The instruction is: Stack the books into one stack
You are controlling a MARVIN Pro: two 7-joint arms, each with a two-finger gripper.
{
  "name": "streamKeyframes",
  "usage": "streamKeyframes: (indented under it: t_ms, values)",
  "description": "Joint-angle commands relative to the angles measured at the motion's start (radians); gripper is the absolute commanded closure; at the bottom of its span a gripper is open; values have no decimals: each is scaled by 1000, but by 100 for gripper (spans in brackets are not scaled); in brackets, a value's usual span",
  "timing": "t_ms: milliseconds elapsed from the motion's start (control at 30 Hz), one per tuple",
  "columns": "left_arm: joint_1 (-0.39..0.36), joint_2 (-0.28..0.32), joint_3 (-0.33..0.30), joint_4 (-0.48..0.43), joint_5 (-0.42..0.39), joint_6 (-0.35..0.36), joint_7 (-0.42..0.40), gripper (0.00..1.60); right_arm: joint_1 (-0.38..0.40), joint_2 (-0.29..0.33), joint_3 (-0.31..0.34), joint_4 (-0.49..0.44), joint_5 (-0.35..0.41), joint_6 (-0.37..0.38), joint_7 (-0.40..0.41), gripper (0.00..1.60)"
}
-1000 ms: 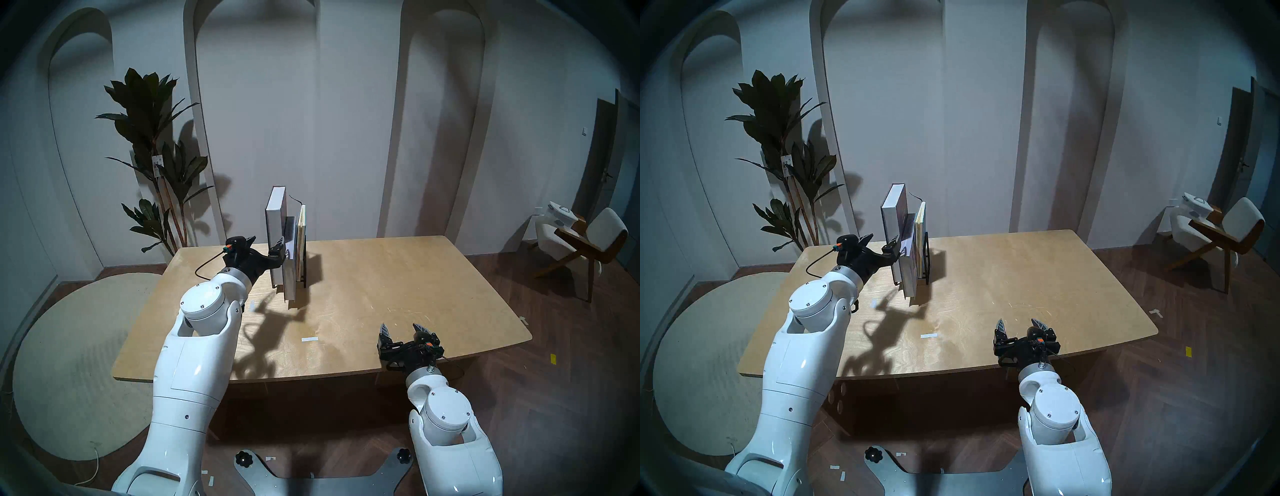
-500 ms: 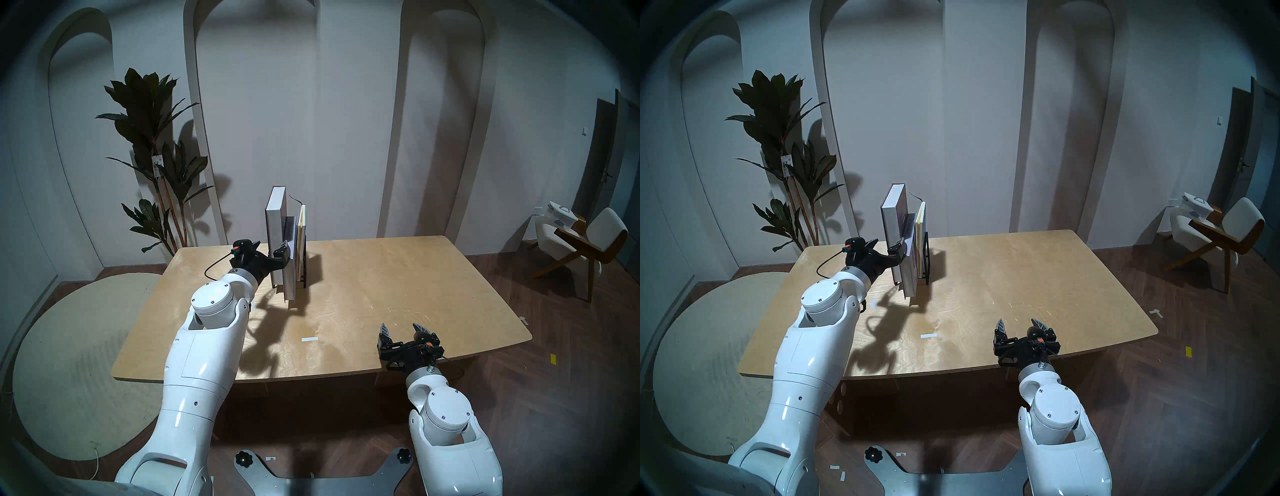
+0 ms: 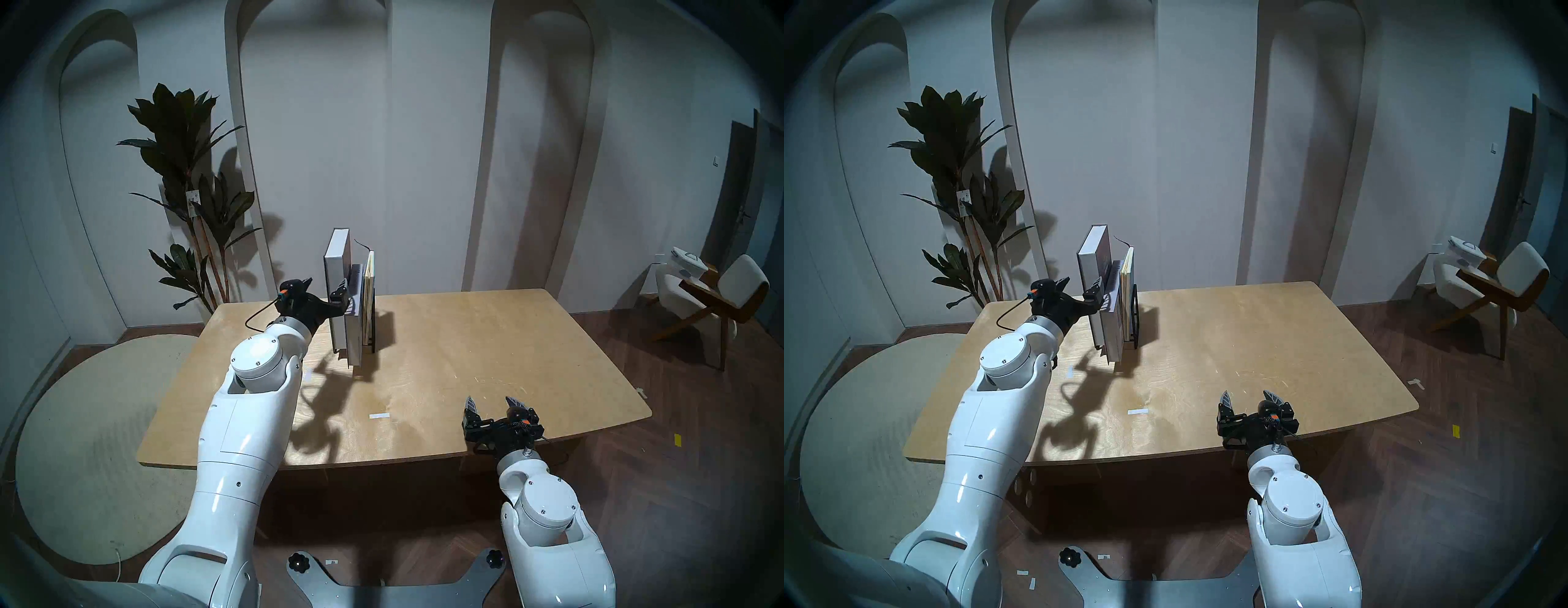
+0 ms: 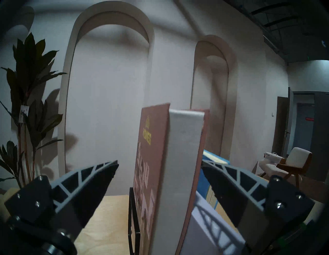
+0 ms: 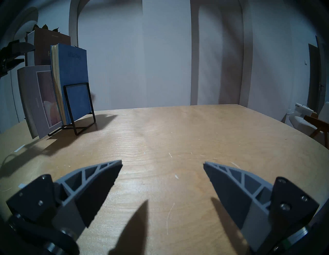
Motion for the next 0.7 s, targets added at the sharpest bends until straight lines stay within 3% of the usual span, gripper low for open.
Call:
streamKeyframes:
  t_ms: [0, 200, 467, 667]
  values:
    - [-53, 6, -1, 0, -41, 48, -50, 0, 2, -3, -2, -24, 3, -3, 1, 0]
    - [-91, 8, 6, 38, -65, 64, -94, 0, 3, -3, -2, -23, 2, -4, 1, 0]
    - [-158, -47, 8, 102, -64, 45, -29, 0, 3, -3, -2, -22, 2, -4, 1, 0]
    - [-188, -41, 16, 151, -68, 25, -34, 0, 3, -3, -2, -22, 2, -4, 1, 0]
